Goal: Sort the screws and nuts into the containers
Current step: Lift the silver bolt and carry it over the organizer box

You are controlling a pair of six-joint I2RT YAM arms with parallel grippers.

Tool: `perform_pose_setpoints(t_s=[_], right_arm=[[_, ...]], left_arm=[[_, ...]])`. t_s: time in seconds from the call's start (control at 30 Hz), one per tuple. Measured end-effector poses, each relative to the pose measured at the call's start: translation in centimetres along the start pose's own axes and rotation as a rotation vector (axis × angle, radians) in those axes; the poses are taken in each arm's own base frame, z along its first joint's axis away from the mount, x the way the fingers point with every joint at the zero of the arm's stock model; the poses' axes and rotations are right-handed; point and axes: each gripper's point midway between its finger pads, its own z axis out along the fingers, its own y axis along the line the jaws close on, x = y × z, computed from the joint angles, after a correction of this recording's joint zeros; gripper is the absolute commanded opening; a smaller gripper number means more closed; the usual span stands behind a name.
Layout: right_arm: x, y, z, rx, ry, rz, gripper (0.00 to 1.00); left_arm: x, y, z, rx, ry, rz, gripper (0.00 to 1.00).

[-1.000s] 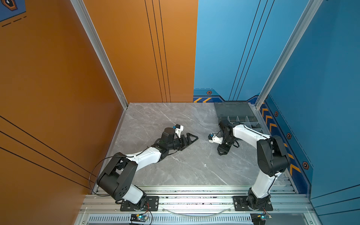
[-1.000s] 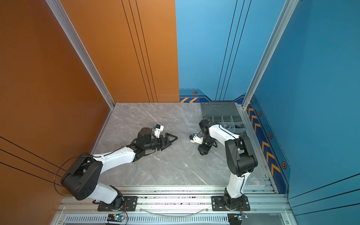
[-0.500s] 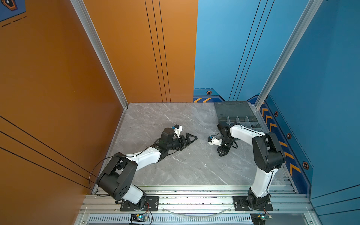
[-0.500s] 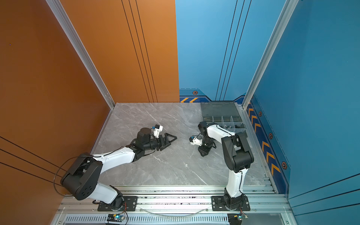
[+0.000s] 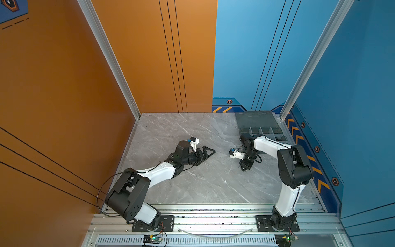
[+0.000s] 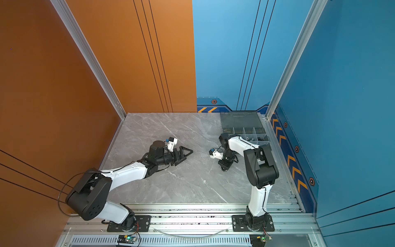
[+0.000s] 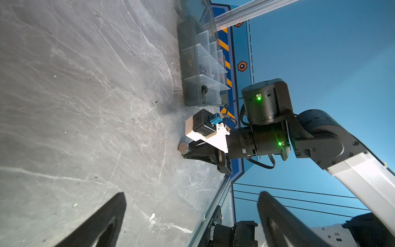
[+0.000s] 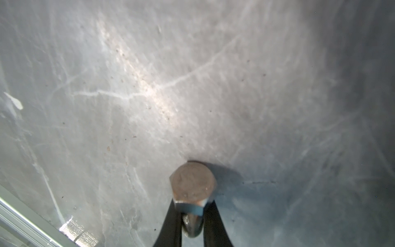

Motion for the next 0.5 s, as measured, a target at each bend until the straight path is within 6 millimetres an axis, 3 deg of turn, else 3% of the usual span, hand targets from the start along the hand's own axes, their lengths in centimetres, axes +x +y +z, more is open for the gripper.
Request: perform_pose_setpoints(t_s=[0.13,0.3,0.5], right_arm=[[0.0,-0.5,-1.6,0.021,-0.048,0.028,0.0],[0.4,-1.8,-5.4,0.098,-0.142,0.067,0.0],[2.8,-4.6,-9.2,0.18,-0.226,0.174,0.0]], left_arm=[[0.0,-0.1,-0.1,0.002,-0.002,0.001,0.98],[0.0,0.0,-0.1,0.0,-0.002,0.0,0.98],[-0.1,0.0,-0.2,0.0,-0.005,0.0,0.98]])
